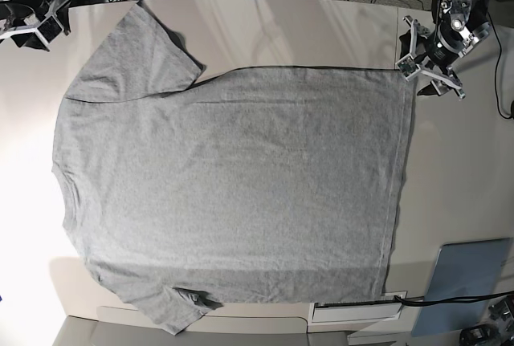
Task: Fold the T-shirt properly
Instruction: 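Move both grippers down to the shirt's shoulder corners near the collar, then grasp the shoulder corners with both grippers and lift them, then lay the lifted shoulder edge back down, folding a strip over, then drag the shirt toward the robot with both grippers, then move both grippers along the shirt sides and grasp the hem corners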
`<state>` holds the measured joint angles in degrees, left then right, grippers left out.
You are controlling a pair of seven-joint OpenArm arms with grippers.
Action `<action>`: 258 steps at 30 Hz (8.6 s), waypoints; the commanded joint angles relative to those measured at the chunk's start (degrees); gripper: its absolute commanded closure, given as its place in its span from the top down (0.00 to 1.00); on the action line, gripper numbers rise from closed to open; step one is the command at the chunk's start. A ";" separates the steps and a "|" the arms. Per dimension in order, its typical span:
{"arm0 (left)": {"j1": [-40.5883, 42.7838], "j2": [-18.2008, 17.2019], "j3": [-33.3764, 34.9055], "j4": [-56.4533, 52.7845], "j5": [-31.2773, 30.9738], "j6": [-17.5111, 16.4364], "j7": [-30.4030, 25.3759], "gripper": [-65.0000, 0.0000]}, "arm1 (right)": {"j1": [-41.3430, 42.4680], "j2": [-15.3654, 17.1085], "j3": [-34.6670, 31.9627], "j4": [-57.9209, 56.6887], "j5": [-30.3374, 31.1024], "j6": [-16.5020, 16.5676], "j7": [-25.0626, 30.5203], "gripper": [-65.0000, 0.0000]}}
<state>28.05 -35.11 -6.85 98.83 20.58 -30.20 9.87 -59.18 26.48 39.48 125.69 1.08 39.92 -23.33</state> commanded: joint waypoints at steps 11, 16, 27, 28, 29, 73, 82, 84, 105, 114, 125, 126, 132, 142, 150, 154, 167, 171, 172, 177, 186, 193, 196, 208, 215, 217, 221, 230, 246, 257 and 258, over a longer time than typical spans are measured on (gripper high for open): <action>-6.40 -0.76 13.86 -1.55 2.38 6.47 5.84 0.58 | -0.48 5.60 0.70 0.74 -6.10 -0.55 4.83 0.42; -8.17 -2.69 15.02 -3.98 2.40 3.93 6.67 0.46 | -0.33 6.62 0.68 0.61 -8.70 -0.48 5.01 0.42; -8.39 -3.78 15.02 -7.93 4.55 1.99 6.67 0.20 | 1.42 12.57 -8.09 0.59 -13.92 0.08 5.01 0.42; -8.39 -3.78 15.02 -8.04 4.55 1.90 6.67 0.12 | 2.25 12.57 -9.62 0.59 -15.06 0.08 4.92 0.42; -8.39 -3.78 15.02 -8.07 4.52 1.70 6.67 0.04 | 3.06 12.57 -11.19 0.59 -15.98 0.08 4.90 0.42; -5.01 -7.58 14.91 -1.49 -9.88 3.34 17.25 0.00 | 29.42 21.07 -52.33 -13.25 -18.47 0.08 -19.39 0.00; 4.59 -15.04 14.91 10.58 -16.79 3.39 25.73 0.00 | 14.10 23.67 -45.07 -2.93 -18.45 -2.89 -26.64 0.00; 6.05 -15.32 14.86 12.33 -16.79 3.37 27.93 0.00 | 11.06 23.65 -43.47 -1.49 -18.45 -2.93 -27.71 0.00; 4.46 -7.80 1.46 13.57 -23.58 7.28 19.82 0.00 | 21.86 20.26 -35.74 -3.28 -19.04 -15.34 -15.26 0.00; -7.98 -1.53 1.46 5.11 -23.82 7.04 18.10 0.00 | 36.04 16.02 -43.32 -10.93 -19.67 -15.43 -12.20 0.00; -13.25 -1.38 1.53 -1.57 -23.82 4.63 15.56 0.00 | 49.94 16.02 -54.45 -18.93 -22.60 -15.93 -12.41 0.00; -13.57 -1.36 1.53 -1.88 -23.82 4.63 15.56 0.00 | 50.71 16.02 -55.04 -19.78 -22.60 -16.02 -12.37 0.00; -16.02 -1.20 1.86 -2.45 -23.87 4.66 15.63 0.00 | 54.25 15.52 -56.72 -21.24 -22.56 -17.84 -12.31 0.00; -16.20 -1.25 1.84 -2.45 -25.35 4.81 15.80 0.52 | 54.58 15.10 -56.63 -21.22 -22.56 -17.90 -13.22 0.21; -16.11 -1.22 1.84 -2.45 -32.54 6.45 20.50 0.50 | 54.55 15.13 -56.63 -21.09 -15.58 -29.88 -21.75 0.37; -15.02 -0.15 1.84 -2.45 -41.94 7.34 22.56 0.09 | 53.44 14.93 -56.59 -21.14 -7.56 -34.05 -24.24 0.09; -14.05 8.83 1.79 -9.14 -42.97 20.02 19.02 0.00 | 49.53 6.45 -45.35 -32.11 1.57 -32.68 -15.74 0.00; -13.57 9.51 1.79 -13.55 -43.50 19.41 19.28 0.00 | 49.33 5.73 -45.38 -36.15 4.07 -29.99 -17.33 0.00; -13.03 9.44 1.77 -13.77 -43.56 18.53 19.45 0.00 | 48.98 5.77 -45.38 -36.24 4.02 -29.49 -18.82 0.00; -9.46 9.20 1.68 -13.70 -43.78 13.99 22.23 0.00 | 42.88 7.30 -45.35 -33.27 2.60 -29.57 -17.42 0.00; -0.39 9.22 1.68 -10.34 -43.78 9.35 27.36 0.00 | 30.16 9.90 -45.35 -24.15 -1.49 -33.75 -17.57 0.00; 9.68 9.20 1.55 -6.34 -43.60 9.35 26.08 0.00 | 21.77 9.90 -45.35 -20.04 -6.73 -36.92 -17.81 0.00; 12.28 9.25 0.15 -4.59 -43.54 9.33 26.08 0.00 | 18.84 9.90 -45.35 -19.15 -9.11 -38.18 -18.43 0.00; 13.66 9.22 -13.14 3.96 -43.32 6.29 23.52 0.00 | 16.48 9.94 -45.20 -16.50 -15.63 -41.09 -16.98 0.00; 13.27 9.22 -14.67 10.01 -43.36 3.67 21.05 0.00 | 16.48 9.90 -40.76 -15.13 -15.50 -42.05 -14.19 0.00; 12.04 9.25 -14.67 12.46 -43.39 2.86 21.16 0.00 | 16.48 9.92 -38.84 -12.98 -15.19 -43.28 -13.86 0.00; 7.21 9.22 -14.67 15.34 -43.39 3.26 21.18 0.24 | 17.40 11.21 -35.15 -9.25 -15.28 -43.15 -13.86 0.00; -13.11 9.27 -14.45 2.49 -46.21 10.91 22.71 0.58 | 27.34 11.78 -34.18 -8.57 -5.73 -40.15 -13.70 0.41; -52.72 9.25 -3.39 -47.45 -38.27 16.57 22.71 0.58 | 35.19 8.28 -34.18 -8.59 1.51 -40.19 -16.52 0.41; -56.46 9.68 -2.86 -51.65 -44.94 6.05 33.33 0.58 | 36.37 8.28 -34.18 -8.59 1.53 -38.53 -15.23 0.41; -56.50 9.86 -2.86 -51.65 -46.16 6.05 33.31 0.58 | 36.68 8.28 -34.18 -8.59 1.53 -37.83 -15.23 0.41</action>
<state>-26.87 -24.60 -9.58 46.48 -24.77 -23.83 43.33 -22.85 33.78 4.71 116.22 3.09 2.85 -39.83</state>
